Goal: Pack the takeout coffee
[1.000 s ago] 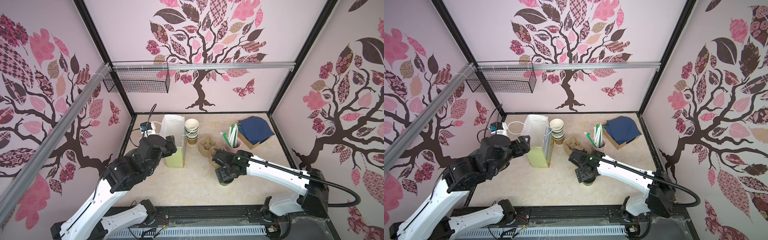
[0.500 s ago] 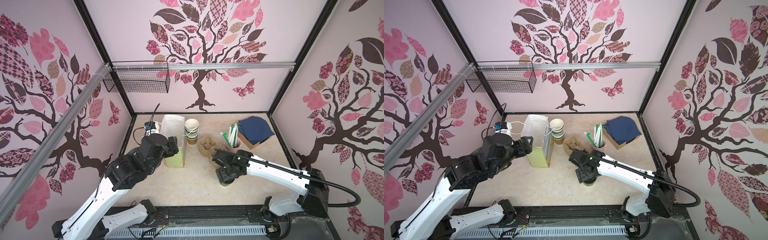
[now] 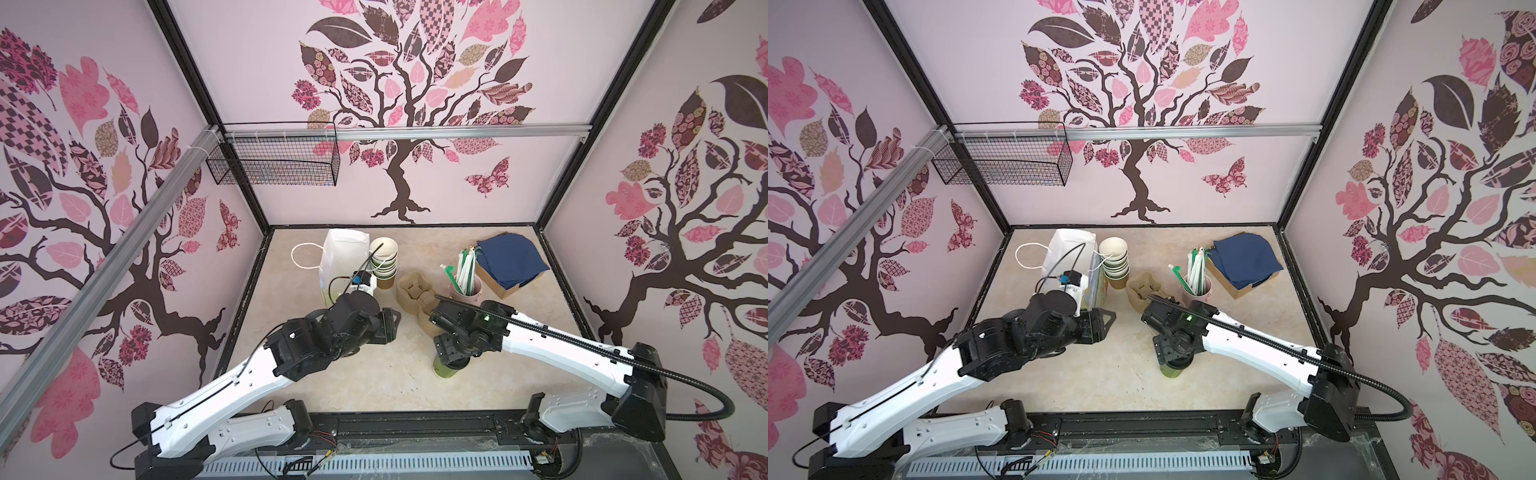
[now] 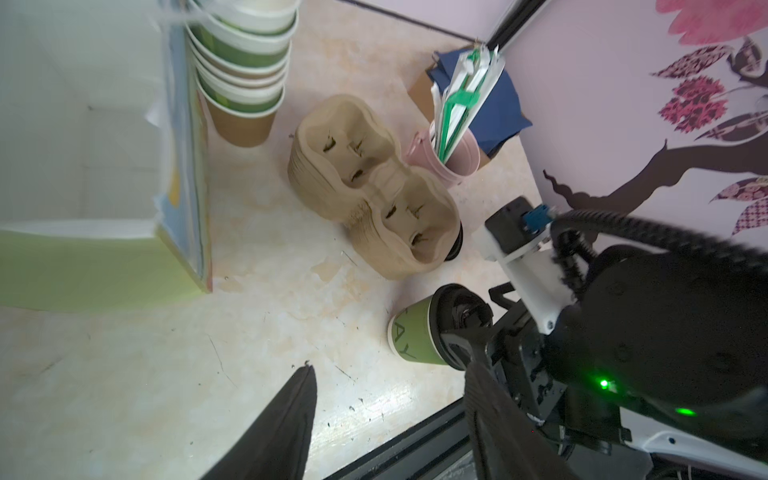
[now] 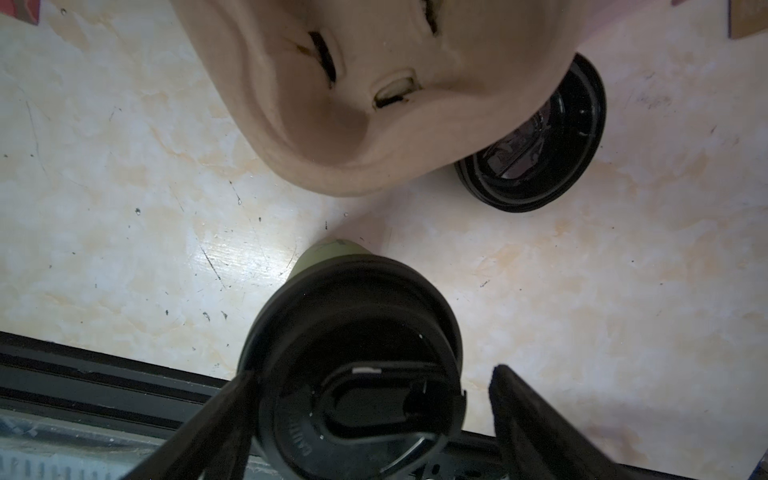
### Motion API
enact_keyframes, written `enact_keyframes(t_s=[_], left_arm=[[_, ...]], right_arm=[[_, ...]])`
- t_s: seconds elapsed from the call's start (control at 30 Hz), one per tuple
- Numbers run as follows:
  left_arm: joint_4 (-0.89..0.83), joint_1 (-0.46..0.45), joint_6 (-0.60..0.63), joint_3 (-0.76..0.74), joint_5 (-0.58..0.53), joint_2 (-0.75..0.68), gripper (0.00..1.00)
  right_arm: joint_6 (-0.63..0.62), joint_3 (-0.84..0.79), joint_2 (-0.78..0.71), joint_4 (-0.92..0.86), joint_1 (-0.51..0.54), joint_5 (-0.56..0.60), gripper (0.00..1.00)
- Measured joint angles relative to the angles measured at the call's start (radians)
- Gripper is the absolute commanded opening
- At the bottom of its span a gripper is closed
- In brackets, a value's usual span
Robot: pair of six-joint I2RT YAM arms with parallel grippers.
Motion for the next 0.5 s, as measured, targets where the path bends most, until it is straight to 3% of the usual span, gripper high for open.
enact_keyframes(t_s=[0.2, 0.5], left_arm=[[0.140, -0.001, -0.029, -0.164, 0.098, -0.001, 0.57], [0.296, -0.001, -0.049, -0.269, 0.195, 0.006, 0.54]], right_arm=[[0.002, -0.031, -0.003, 0.031, 0.000, -0.037, 0.87], [0.002, -0.037, -0.003, 0.049, 0.000, -0.064, 0.89]])
